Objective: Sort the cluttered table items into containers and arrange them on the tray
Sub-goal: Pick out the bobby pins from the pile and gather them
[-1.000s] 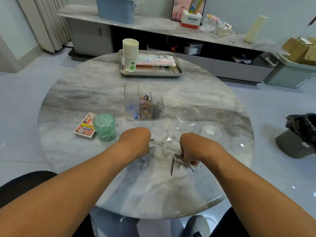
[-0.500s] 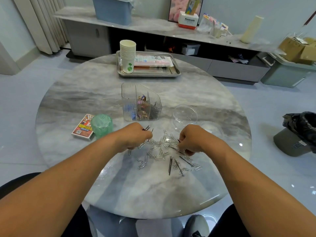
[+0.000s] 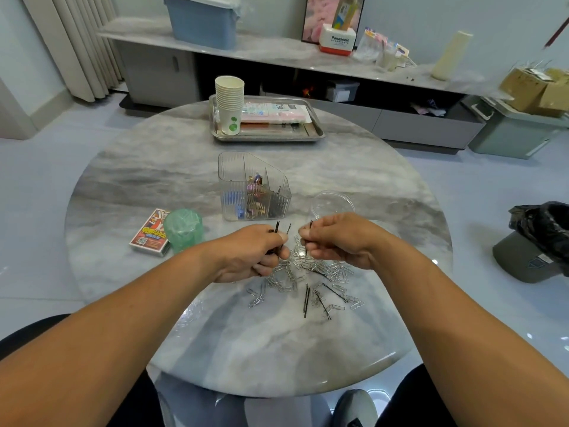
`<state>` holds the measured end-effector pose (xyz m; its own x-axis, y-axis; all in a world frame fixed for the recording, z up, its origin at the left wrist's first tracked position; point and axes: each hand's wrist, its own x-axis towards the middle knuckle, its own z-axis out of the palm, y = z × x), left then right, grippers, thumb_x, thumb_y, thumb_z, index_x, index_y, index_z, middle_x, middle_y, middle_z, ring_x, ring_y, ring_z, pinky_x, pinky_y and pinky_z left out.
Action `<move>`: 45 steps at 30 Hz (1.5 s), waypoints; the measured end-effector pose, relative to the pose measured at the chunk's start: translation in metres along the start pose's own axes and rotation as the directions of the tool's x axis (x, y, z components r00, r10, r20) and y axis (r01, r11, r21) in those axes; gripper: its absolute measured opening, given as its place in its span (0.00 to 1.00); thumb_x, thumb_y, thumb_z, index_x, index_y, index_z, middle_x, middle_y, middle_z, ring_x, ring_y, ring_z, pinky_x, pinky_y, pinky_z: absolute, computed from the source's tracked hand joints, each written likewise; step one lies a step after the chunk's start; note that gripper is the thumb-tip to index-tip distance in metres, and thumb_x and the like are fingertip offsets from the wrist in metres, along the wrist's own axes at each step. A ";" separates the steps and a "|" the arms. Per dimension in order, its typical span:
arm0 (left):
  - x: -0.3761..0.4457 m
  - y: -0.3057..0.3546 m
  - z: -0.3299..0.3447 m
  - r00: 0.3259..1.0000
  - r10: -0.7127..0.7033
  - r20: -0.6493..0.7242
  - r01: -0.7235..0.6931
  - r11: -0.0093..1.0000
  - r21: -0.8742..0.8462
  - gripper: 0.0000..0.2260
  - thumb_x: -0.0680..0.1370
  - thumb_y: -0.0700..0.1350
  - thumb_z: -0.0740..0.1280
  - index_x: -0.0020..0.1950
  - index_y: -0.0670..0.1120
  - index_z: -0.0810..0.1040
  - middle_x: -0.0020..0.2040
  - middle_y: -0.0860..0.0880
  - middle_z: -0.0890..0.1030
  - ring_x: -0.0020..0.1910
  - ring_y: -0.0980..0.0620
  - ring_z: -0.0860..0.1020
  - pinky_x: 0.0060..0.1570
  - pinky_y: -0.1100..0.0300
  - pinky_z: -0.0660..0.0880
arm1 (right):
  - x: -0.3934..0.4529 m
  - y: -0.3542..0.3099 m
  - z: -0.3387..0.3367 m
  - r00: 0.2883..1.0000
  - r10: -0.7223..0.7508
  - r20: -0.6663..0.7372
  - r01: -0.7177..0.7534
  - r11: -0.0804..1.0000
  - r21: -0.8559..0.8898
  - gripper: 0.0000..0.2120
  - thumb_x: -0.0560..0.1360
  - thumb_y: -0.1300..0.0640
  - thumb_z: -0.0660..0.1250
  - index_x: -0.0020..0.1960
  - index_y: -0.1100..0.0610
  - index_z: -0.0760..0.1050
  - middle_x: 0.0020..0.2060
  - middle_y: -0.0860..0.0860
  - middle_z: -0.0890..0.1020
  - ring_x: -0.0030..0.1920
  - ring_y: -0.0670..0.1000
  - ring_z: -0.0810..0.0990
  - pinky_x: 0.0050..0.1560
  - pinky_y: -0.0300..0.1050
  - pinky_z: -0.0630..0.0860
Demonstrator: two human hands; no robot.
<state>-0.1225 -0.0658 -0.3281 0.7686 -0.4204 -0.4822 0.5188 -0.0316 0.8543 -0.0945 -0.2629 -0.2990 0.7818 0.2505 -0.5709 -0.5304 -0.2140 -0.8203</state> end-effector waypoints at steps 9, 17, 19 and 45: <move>-0.002 -0.003 0.001 0.999 0.010 0.037 -0.011 1.000 0.013 0.06 0.86 0.44 0.58 0.58 0.42 0.70 0.36 0.49 0.72 0.28 0.57 0.62 0.27 0.65 0.59 | 0.002 0.005 0.015 0.997 -0.021 0.070 0.008 0.984 0.178 0.03 0.76 0.67 0.71 0.50 0.66 0.82 0.34 0.56 0.83 0.32 0.47 0.83 0.35 0.36 0.82; 0.004 -0.008 -0.007 0.968 -0.027 0.249 0.070 0.984 -0.165 0.41 0.74 0.77 0.46 0.53 0.47 0.85 0.40 0.47 0.76 0.34 0.53 0.71 0.30 0.63 0.69 | 0.003 0.005 0.025 1.000 -0.001 0.000 0.001 1.000 0.023 0.07 0.73 0.61 0.77 0.50 0.61 0.84 0.33 0.53 0.80 0.29 0.44 0.72 0.28 0.35 0.70; 0.005 -0.010 -0.007 0.963 -0.029 0.269 0.085 0.976 -0.201 0.39 0.74 0.78 0.47 0.52 0.51 0.86 0.40 0.46 0.76 0.34 0.53 0.71 0.27 0.64 0.67 | 0.005 0.008 0.030 0.999 -0.013 -0.035 0.012 0.999 -0.044 0.10 0.71 0.60 0.78 0.52 0.59 0.85 0.35 0.52 0.81 0.31 0.45 0.70 0.28 0.36 0.66; 0.017 -0.001 -0.029 0.953 -0.302 -0.003 0.238 0.758 -0.607 0.19 0.84 0.54 0.56 0.36 0.48 0.64 0.29 0.51 0.64 0.20 0.58 0.62 0.15 0.69 0.53 | 0.012 0.031 0.014 0.984 -0.163 -0.066 -0.051 0.091 -0.995 0.13 0.68 0.65 0.67 0.30 0.56 0.65 0.27 0.51 0.70 0.29 0.53 0.71 0.30 0.42 0.68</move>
<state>-0.0989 -0.0462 -0.3424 0.5775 -0.3882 -0.7182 0.8034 0.4266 0.4155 -0.1061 -0.2533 -0.3314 0.8776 0.2196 -0.4262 0.2375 -0.9713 -0.0115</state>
